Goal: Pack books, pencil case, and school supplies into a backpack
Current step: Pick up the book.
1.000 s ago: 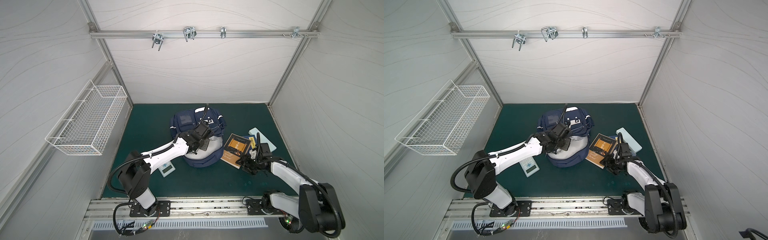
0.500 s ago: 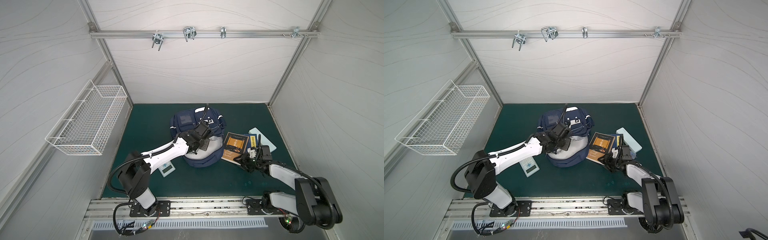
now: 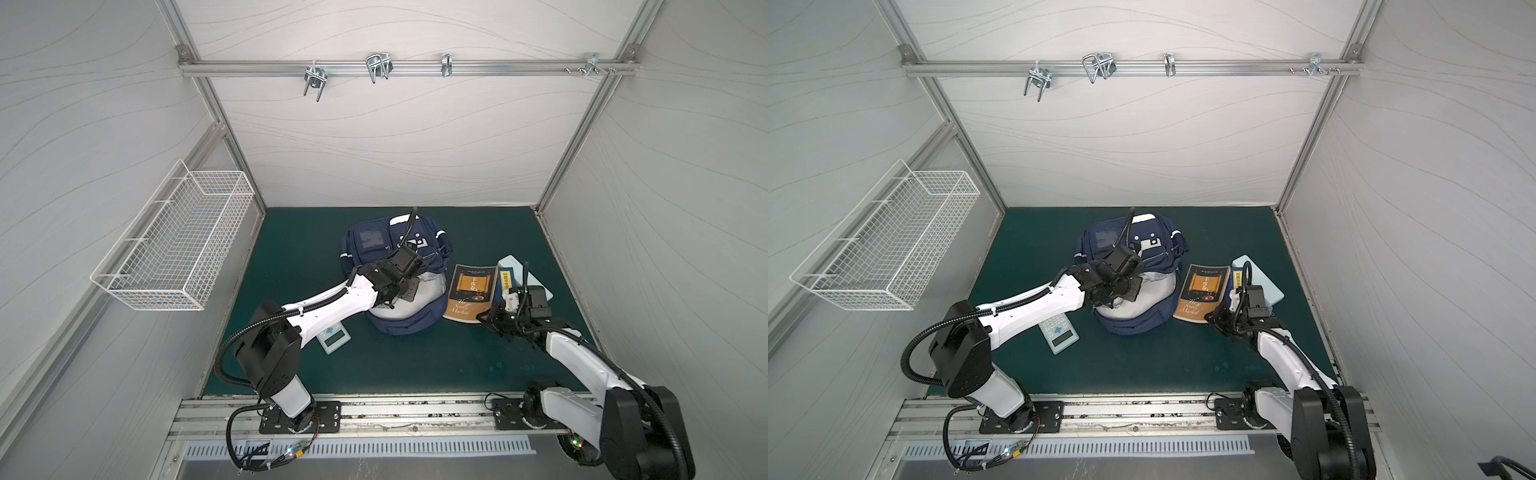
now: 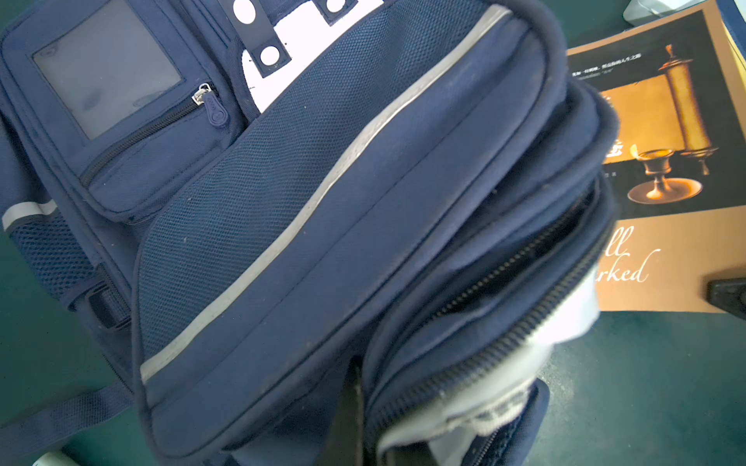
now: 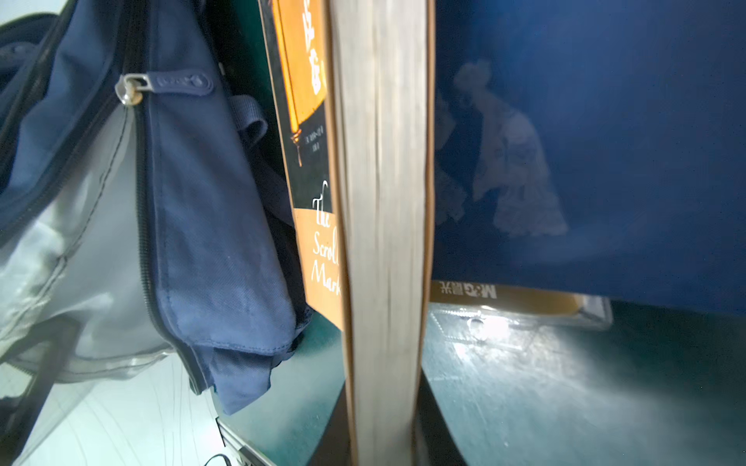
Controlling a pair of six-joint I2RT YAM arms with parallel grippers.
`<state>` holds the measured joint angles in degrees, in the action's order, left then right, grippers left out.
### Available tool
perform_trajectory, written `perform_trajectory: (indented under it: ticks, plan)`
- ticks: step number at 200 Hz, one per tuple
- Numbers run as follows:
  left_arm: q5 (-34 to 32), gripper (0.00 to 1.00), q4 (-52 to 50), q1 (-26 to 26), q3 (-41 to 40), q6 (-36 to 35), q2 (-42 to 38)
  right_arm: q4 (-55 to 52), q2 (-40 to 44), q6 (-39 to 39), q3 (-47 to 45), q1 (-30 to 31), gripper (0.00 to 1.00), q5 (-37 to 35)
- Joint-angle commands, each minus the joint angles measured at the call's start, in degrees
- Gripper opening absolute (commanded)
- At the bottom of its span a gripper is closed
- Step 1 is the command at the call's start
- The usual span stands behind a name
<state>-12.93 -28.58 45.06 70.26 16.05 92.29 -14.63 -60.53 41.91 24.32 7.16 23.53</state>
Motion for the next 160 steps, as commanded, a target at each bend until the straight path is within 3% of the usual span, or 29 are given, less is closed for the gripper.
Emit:
perform_trajectory:
  ticks: [1, 12, 30, 53, 107, 132, 160]
  plan:
    - [0.32, 0.0, 2.82, 0.03, 2.32, 0.65, -2.47, -3.51, -0.22, -2.76, 1.96, 0.05, 0.24, -3.34]
    - [0.32, 0.0, 2.82, 0.11, 2.18, 0.67, -2.58, -3.18, -2.03, -3.34, 3.22, 0.03, 0.22, -4.02]
    - [-0.01, 0.0, 2.78, 0.09, 2.08, 0.56, -2.72, -4.21, -4.38, -4.67, 6.01, 0.05, 0.0, -4.44]
    - [-0.48, 0.0, 2.73, 0.05, 2.17, 0.66, -2.9, -9.35, 0.07, -5.98, 9.09, 1.39, 0.0, -7.21]
    - [1.99, 0.0, 4.1, -0.96, 2.6, 3.71, -5.37, -33.26, 19.42, -7.35, 21.54, 7.81, 0.0, -14.47]
    - [6.43, 0.0, 4.23, -4.21, 4.73, 5.83, -5.81, -37.79, 24.35, -4.12, 24.6, 13.81, 0.0, -11.97]
    - [9.33, 0.0, 4.23, -5.87, 5.52, 5.95, -4.71, -33.07, 28.09, -0.05, 24.79, 20.73, 0.0, -4.19]
